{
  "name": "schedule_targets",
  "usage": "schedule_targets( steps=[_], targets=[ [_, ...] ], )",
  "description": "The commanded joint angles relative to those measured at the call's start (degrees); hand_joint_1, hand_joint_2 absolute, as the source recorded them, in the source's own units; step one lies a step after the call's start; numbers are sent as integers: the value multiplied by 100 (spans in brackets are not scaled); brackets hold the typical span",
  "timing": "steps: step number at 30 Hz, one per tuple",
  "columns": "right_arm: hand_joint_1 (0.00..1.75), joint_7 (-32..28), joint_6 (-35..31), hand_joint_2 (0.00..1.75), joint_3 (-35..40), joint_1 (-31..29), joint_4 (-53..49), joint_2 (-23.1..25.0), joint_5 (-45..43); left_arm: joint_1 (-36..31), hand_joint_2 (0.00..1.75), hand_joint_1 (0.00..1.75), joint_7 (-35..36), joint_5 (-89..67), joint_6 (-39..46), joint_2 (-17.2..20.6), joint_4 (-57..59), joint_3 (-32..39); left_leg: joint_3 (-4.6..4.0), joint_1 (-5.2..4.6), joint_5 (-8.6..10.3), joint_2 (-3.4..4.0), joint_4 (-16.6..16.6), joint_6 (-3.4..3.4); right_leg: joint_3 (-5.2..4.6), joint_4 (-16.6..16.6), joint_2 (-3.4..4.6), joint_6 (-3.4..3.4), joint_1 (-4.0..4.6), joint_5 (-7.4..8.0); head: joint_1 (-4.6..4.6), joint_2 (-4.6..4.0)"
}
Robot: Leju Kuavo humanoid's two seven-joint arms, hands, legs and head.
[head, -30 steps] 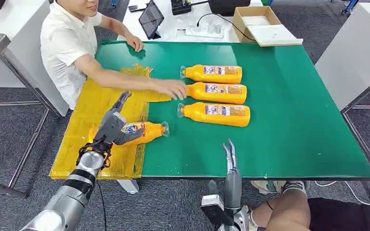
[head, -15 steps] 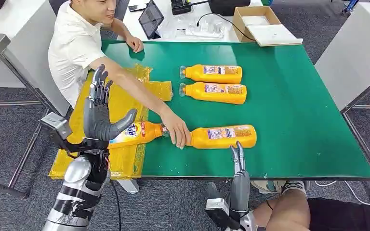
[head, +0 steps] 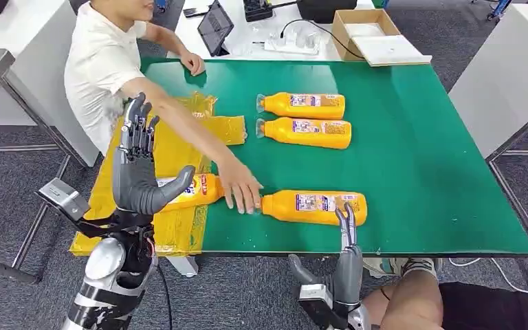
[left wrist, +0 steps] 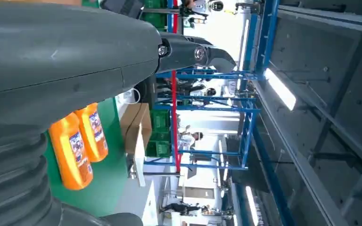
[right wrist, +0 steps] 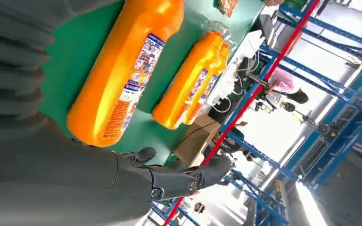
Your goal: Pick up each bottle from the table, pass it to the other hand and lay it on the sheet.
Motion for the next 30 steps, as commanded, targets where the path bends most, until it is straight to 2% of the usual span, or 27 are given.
schedule_targets(
  steps=[1, 8, 11, 14, 16, 18, 20, 23, 29, 30],
  targets=[
    [0, -182, -363, 175, -102, -56, 92, -38, -7, -83, 175, 0, 32, 27, 11, 187, 49, -155, 30, 6, -11, 7, -6, -13, 29, -5, -4, -15, 8, -11, 0, 0],
    [0, -182, -363, 175, -61, -79, 171, -103, 92, -61, 175, 0, 35, 34, 0, 199, 78, -187, 18, 5, -7, 5, -3, -10, 18, -4, -3, -12, 6, -6, 0, 0],
    [0, 249, -363, 175, -359, -209, 441, -333, 1442, 211, 175, 0, 100, 141, -108, 186, 221, -327, 25, 4, -5, 5, -10, -10, 25, -10, -3, -11, 5, -5, 0, 0],
    [0, 1332, -347, 175, -444, -402, 600, -866, 2859, 596, 175, 0, 39, -94, -132, 150, 316, -450, 35, -2, -5, 11, -19, -6, 31, -17, 3, -7, 0, -4, -2, 0],
    [0, 1709, -223, 175, -511, -573, 717, -1165, 3345, 758, 175, 0, 13, -172, -186, 95, 371, -484, 41, 1, -7, 10, -20, -6, 42, -24, 0, -8, 3, -4, -2, 0],
    [0, 1791, 14, 175, -590, -791, 911, -1343, 3279, 872, 175, 0, 211, 725, -782, -15, 390, -399, 22, -4, -4, 4, -12, -1, 24, -16, -2, -3, -2, -2, 0, 0],
    [0, 1699, 341, 175, -712, -1106, 1203, -1504, 2996, 932, 175, 0, -55, 540, -761, -35, 272, -470, 25, -6, -7, 15, -11, -2, 27, -18, 7, -5, -3, 0, 0, 0],
    [0, 1710, 477, 175, -792, -1602, 1712, -1641, 3053, 898, 175, 0, 46, 382, -745, 16, 324, -596, 20, -13, -6, 18, -9, -2, 20, -14, 10, -6, -9, 2, -2, 0],
    [0, 1729, 430, 175, -769, -1614, 1774, -1604, 3088, 869, 175, 0, 42, 376, -742, 19, 376, -577, 24, -11, -5, 6, -9, -4, 24, -12, -3, -8, -7, -1, -2, 0],
    [0, 2269, 989, 175, -459, -2076, 2357, -1886, 3543, 908, 175, 0, 216, 322, -1014, 182, 436, -679, 17, -11, -4, 4, -6, -1, 17, -11, -1, -4, -8, 1, -2, 0]
  ],
)
